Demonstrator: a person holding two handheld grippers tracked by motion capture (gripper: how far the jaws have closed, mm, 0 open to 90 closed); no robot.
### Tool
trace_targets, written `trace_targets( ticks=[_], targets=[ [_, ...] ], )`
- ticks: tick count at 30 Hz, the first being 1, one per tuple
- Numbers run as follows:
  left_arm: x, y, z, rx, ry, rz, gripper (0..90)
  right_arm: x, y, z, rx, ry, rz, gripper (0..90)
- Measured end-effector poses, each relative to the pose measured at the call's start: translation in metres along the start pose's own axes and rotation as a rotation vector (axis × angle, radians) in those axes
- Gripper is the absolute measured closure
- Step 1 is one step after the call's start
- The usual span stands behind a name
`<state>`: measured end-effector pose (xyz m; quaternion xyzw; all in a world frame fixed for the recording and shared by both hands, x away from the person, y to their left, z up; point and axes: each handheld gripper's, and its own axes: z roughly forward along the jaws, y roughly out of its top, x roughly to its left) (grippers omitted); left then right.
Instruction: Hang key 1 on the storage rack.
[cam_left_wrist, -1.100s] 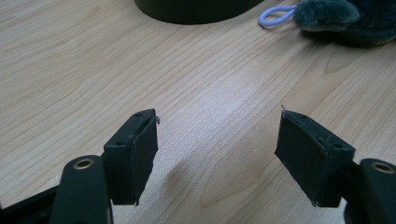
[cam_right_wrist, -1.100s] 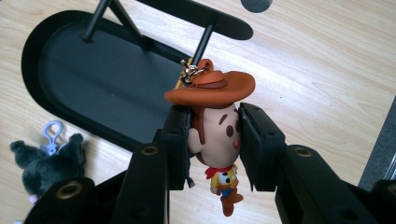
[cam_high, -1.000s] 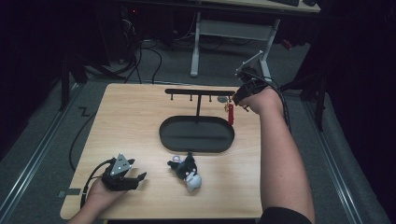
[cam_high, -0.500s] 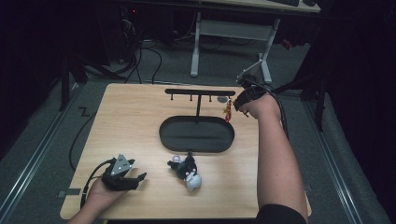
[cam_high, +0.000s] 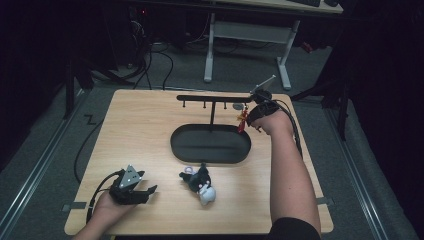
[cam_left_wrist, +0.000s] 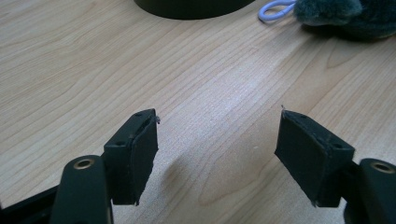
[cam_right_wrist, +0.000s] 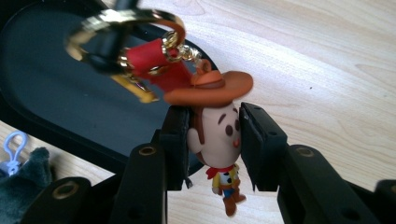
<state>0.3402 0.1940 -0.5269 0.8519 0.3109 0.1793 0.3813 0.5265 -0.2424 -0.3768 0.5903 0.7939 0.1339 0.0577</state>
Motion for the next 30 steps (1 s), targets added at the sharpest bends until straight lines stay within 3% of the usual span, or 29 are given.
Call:
trace_targets(
  ticks=[6,17,25,29,30],
  targets=[
    [0.000,0.000,0.000,-0.002,0.002,0.000,29.8,-0.002,-0.003,0.006,-0.017,0.011,0.007,58.2],
    [-0.002,0.001,0.001,-0.009,-0.001,0.000,29.9,-0.003,-0.017,-0.006,-0.055,0.000,0.015,51.1],
    [-0.004,0.003,0.002,-0.014,-0.012,-0.003,30.4,-0.004,-0.050,-0.013,-0.100,-0.011,0.020,45.8],
    [-0.006,0.005,0.003,-0.011,-0.026,-0.013,31.0,-0.006,-0.084,-0.007,-0.156,-0.005,0.030,45.1],
    [-0.006,0.005,0.003,-0.011,-0.026,-0.013,31.0,-0.006,-0.084,-0.007,-0.156,-0.005,0.030,45.1]
  ],
)
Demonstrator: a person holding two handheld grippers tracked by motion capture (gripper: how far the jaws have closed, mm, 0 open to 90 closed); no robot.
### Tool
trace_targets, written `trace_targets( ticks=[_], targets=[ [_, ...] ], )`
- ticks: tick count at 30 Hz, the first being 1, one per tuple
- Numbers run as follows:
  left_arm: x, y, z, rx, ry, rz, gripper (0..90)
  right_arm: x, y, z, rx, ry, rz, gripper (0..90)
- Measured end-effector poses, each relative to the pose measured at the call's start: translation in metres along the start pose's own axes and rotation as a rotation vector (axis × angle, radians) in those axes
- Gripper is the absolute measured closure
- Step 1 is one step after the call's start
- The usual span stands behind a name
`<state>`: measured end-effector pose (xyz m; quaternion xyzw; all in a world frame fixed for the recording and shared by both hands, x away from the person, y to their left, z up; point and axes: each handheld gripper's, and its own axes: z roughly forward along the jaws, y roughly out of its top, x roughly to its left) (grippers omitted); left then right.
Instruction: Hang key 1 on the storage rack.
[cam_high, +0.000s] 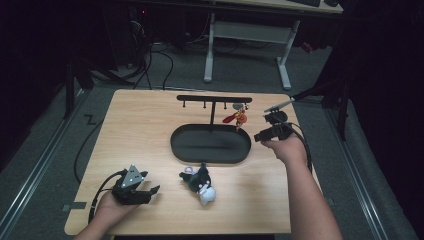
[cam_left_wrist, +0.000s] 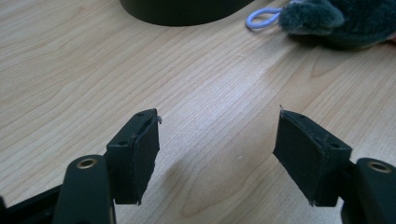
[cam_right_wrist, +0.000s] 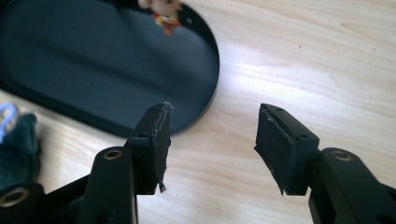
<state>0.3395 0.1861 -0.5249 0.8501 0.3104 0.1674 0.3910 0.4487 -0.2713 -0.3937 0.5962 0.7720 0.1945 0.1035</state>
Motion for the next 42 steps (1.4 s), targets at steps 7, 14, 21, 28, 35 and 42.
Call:
trace_targets(
  ticks=[7,14,21,28,35,42],
  targets=[
    [-0.003,0.003,0.002,0.007,-0.017,-0.012,33.0,0.002,-0.053,0.009,-0.081,0.023,0.001,44.5],
    [-0.006,0.003,0.003,0.010,-0.024,-0.019,34.8,0.011,-0.095,0.018,-0.168,0.040,-0.042,42.8],
    [-0.012,0.004,0.005,0.009,-0.025,-0.018,38.7,0.023,-0.138,0.032,-0.281,0.008,-0.065,41.3],
    [-0.019,0.008,0.007,0.004,-0.035,-0.040,52.1,0.032,-0.174,0.039,-0.407,-0.016,-0.046,42.5],
    [-0.049,0.031,0.037,0.018,-0.033,-0.141,89.5,0.037,-0.194,0.038,-0.489,0.001,-0.067,44.8],
    [-0.088,0.058,0.070,0.045,-0.069,-0.104,89.7,0.037,-0.195,0.038,-0.497,0.057,-0.086,45.1]
  ],
)
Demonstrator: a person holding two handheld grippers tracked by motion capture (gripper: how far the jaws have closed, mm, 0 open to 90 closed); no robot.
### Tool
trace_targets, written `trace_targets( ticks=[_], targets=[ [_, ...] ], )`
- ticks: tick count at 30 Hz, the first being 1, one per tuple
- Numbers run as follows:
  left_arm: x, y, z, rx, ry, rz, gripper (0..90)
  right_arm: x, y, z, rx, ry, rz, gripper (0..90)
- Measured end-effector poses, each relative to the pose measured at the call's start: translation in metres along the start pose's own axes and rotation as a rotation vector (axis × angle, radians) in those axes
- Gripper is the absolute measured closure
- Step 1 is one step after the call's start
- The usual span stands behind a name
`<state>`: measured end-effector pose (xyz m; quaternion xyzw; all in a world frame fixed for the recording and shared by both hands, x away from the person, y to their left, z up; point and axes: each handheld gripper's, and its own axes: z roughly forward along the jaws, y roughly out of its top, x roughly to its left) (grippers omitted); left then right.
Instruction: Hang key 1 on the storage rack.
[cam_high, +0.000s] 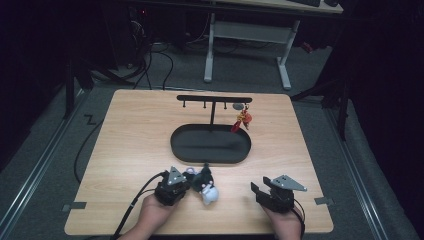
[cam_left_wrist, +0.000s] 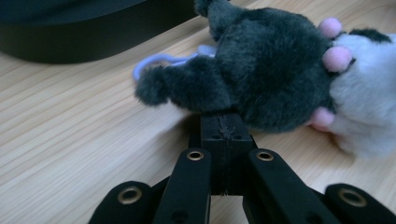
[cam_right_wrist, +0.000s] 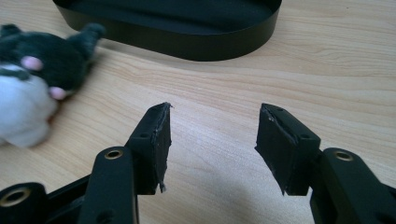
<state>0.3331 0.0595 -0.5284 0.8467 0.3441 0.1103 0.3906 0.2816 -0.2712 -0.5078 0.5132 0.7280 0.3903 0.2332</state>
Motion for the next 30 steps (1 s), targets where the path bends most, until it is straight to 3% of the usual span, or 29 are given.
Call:
trace_targets(
  ticks=[3,7,8,10,14,16,19,20,24,25,26,27,30],
  targets=[
    [-0.012,0.006,0.008,0.009,-0.014,0.022,89.7,-0.003,-0.001,-0.001,-0.001,0.000,-0.008,45.1],
    [-0.039,0.025,0.031,0.021,-0.055,0.062,89.6,-0.013,-0.002,-0.005,-0.009,-0.023,0.016,45.1],
    [-0.039,0.025,0.031,0.021,-0.055,0.062,89.6,-0.013,-0.002,-0.005,-0.009,-0.023,0.016,45.1],
    [-0.051,0.034,0.041,0.017,-0.067,0.082,89.5,-0.018,-0.003,-0.007,-0.009,-0.035,0.029,45.1],
    [-0.056,0.035,0.041,0.007,-0.070,0.094,87.4,-0.021,-0.004,-0.009,-0.010,-0.040,0.039,45.0],
    [-0.051,0.031,0.037,0.003,-0.059,0.091,85.6,-0.021,-0.004,-0.009,-0.012,-0.042,0.040,45.1],
    [-0.026,0.019,0.014,-0.023,-0.011,0.077,83.4,-0.020,-0.005,-0.006,-0.002,-0.041,0.040,45.1],
    [-0.026,0.019,0.014,-0.023,-0.011,0.077,82.7,-0.020,-0.005,-0.006,-0.002,-0.041,0.040,45.1],
    [0.008,0.002,-0.016,-0.050,0.068,0.058,80.7,-0.018,-0.005,-0.004,0.013,-0.043,0.031,45.1],
    [0.023,-0.005,-0.027,-0.053,0.105,0.048,79.4,-0.017,-0.005,-0.003,0.017,-0.047,0.030,45.1],
    [0.031,-0.009,-0.034,-0.054,0.124,0.041,79.0,-0.017,-0.005,-0.003,0.017,-0.048,0.030,45.1],
    [0.031,-0.009,-0.034,-0.054,0.124,0.041,78.7,-0.017,-0.005,-0.003,0.017,-0.048,0.030,45.1],
    [0.058,-0.024,-0.053,-0.052,0.186,0.018,77.8,-0.016,-0.006,-0.002,0.028,-0.060,0.024,45.1]
  ],
)
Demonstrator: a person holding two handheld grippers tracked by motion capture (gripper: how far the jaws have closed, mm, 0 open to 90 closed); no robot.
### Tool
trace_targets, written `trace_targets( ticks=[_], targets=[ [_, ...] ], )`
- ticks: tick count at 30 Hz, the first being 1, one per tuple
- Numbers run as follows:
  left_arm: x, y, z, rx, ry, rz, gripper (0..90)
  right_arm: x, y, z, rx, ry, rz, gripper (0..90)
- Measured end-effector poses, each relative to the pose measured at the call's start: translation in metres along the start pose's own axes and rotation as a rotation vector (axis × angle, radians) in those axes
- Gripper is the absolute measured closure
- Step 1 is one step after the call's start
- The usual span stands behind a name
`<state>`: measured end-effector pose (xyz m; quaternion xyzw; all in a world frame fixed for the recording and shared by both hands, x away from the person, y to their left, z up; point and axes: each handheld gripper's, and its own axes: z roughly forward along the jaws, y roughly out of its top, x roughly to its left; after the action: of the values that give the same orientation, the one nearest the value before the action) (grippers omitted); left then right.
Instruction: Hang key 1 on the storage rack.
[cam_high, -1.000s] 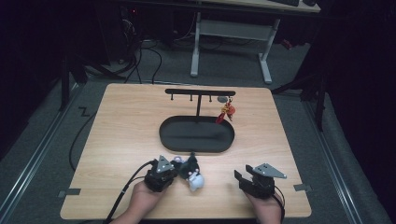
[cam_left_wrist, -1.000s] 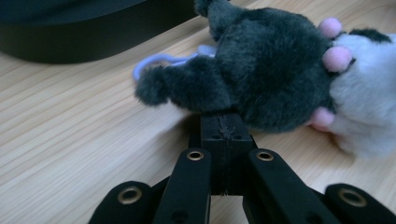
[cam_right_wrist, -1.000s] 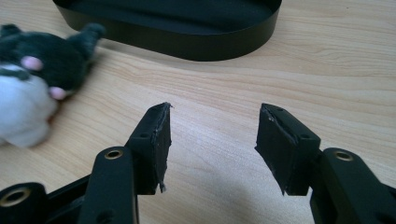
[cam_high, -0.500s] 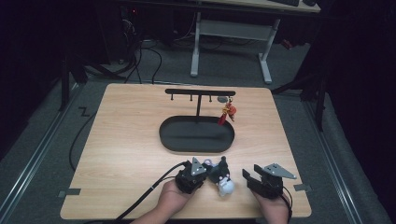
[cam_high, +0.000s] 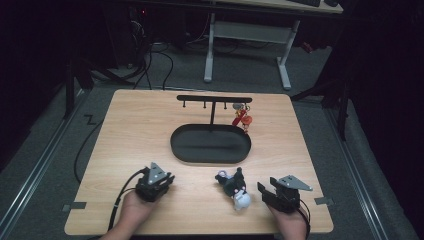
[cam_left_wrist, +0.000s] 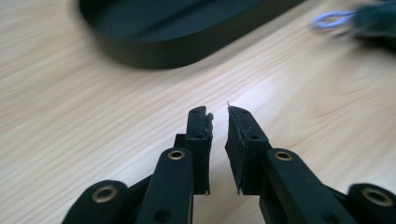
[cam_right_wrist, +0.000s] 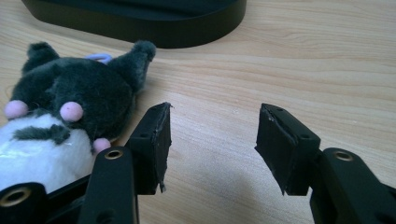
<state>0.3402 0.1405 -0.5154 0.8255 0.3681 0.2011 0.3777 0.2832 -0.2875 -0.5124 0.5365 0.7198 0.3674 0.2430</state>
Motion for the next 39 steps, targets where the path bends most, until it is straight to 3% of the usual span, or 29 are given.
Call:
trace_targets(
  ticks=[3,5,8,11,16,17,22,23,24,27,28,32,39],
  targets=[
    [0.020,-0.012,-0.008,0.006,0.037,-0.013,76.0,0.001,0.000,0.001,0.003,-0.006,-0.001,45.1],
    [0.029,-0.022,-0.013,-0.018,0.066,-0.022,75.3,0.001,-0.001,0.002,0.013,-0.018,-0.006,45.1],
    [0.032,-0.025,-0.015,-0.018,0.069,-0.019,75.0,0.002,-0.001,0.003,0.018,-0.022,-0.001,45.1],
    [0.032,-0.023,-0.018,-0.028,0.065,0.011,69.2,0.004,-0.001,0.004,0.031,-0.041,-0.015,45.0],
    [0.034,-0.025,-0.013,-0.021,0.049,0.022,62.3,0.008,0.000,0.006,0.051,-0.054,-0.025,46.5],
    [0.033,-0.025,-0.012,-0.016,0.050,0.034,57.3,0.010,0.002,0.006,0.078,-0.048,-0.013,48.2],
    [0.031,-0.024,-0.007,-0.012,0.024,0.067,52.1,0.014,0.014,0.006,0.152,-0.056,-0.006,51.2],
    [0.030,-0.023,-0.008,-0.015,0.021,0.074,50.6,0.016,0.018,0.007,0.191,-0.044,0.000,50.3],
    [0.029,-0.023,-0.008,-0.020,0.017,0.077,50.6,0.016,0.018,0.007,0.191,-0.044,0.000,50.3],
    [0.028,-0.020,-0.009,-0.039,0.009,0.085,49.5,0.023,0.028,0.008,0.279,-0.056,-0.023,49.0],
    [0.028,-0.020,-0.009,-0.039,0.009,0.085,49.3,0.023,0.028,0.008,0.279,-0.056,-0.023,49.0],
    [0.027,-0.020,-0.010,-0.041,0.010,0.092,48.8,0.024,0.042,0.005,0.373,-0.059,-0.017,46.2],
    [0.028,-0.019,-0.011,-0.051,0.003,0.089,48.1,0.024,0.055,0.003,0.479,-0.056,-0.008,43.7]
  ],
)
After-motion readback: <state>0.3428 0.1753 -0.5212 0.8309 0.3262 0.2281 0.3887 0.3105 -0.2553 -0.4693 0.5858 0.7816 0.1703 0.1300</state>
